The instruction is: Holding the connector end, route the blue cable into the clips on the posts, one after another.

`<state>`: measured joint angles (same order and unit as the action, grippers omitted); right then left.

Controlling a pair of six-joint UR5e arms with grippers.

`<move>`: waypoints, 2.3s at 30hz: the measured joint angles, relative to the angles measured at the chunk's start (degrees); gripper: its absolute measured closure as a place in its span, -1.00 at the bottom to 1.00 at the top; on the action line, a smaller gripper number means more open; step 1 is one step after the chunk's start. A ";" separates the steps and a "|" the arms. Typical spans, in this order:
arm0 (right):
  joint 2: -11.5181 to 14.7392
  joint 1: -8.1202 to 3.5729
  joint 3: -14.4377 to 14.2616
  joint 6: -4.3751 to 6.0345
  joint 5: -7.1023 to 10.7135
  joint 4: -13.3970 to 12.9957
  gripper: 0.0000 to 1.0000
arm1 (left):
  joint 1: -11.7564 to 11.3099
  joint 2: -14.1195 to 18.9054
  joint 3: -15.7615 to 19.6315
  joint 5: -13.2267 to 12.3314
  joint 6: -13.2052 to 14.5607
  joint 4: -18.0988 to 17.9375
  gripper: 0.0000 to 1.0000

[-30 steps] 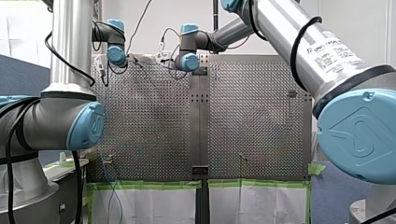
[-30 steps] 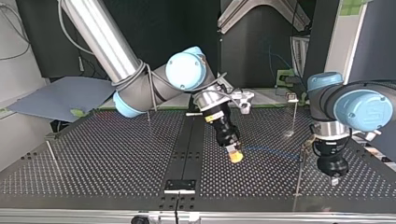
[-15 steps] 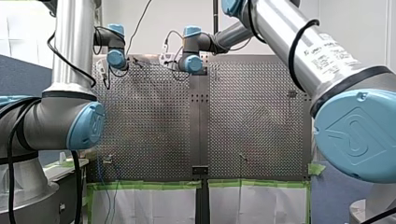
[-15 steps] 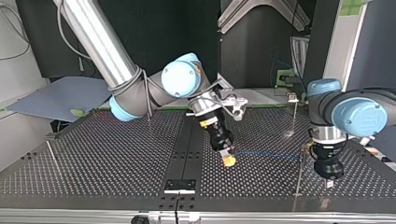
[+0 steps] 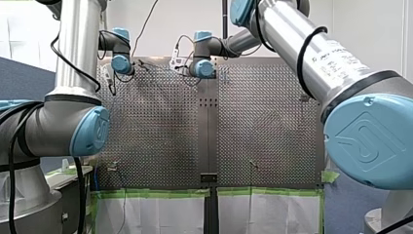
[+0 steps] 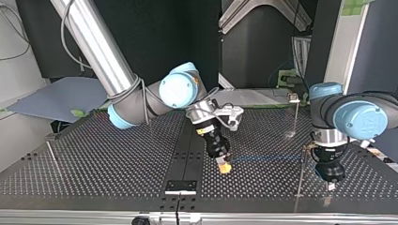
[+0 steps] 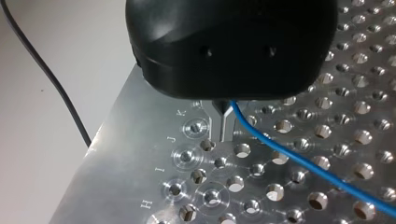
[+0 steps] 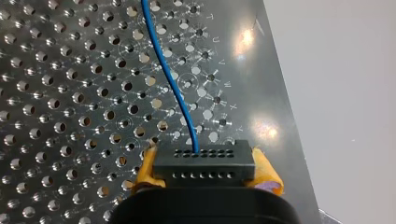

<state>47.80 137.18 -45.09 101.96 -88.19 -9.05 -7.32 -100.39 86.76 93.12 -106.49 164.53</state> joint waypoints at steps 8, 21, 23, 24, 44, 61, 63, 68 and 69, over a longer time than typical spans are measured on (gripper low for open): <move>-0.47 -0.41 0.78 0.01 0.55 0.64 1.00 | -0.03 -0.08 -0.02 -0.14 -1.37 -0.40 1.00; -0.46 -0.53 0.82 0.04 0.65 2.22 1.00 | 0.24 0.05 -0.02 0.12 -2.88 2.19 0.20; -0.46 -0.53 0.82 0.03 0.65 2.48 1.00 | 0.17 0.11 -0.02 0.35 -2.87 3.12 -0.47; -0.43 -0.53 0.82 0.02 0.65 2.69 1.00 | 0.11 0.21 -0.01 0.45 -2.90 3.64 -0.47; 1.51 -0.62 0.86 1.50 0.05 5.55 1.00 | 1.39 2.77 0.56 3.83 -4.85 12.41 -1.00; 2.00 -0.64 0.83 1.52 0.03 6.71 1.00 | 2.66 9.23 8.34 5.86 -4.08 21.04 -1.00; 2.01 -0.61 0.83 1.46 0.03 6.91 1.00 | 2.90 10.21 8.97 5.99 -4.10 21.33 -1.00; 2.00 -0.51 0.82 1.36 0.03 7.18 1.00 | 3.67 12.50 9.41 5.94 -4.35 21.59 -1.00; 2.00 -0.49 0.83 1.35 0.03 7.22 1.00 | 3.86 13.12 9.44 5.93 -4.46 21.74 -1.00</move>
<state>49.80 136.69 -44.26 103.31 -88.16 -1.83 -3.46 -87.27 96.19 99.05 -110.95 186.27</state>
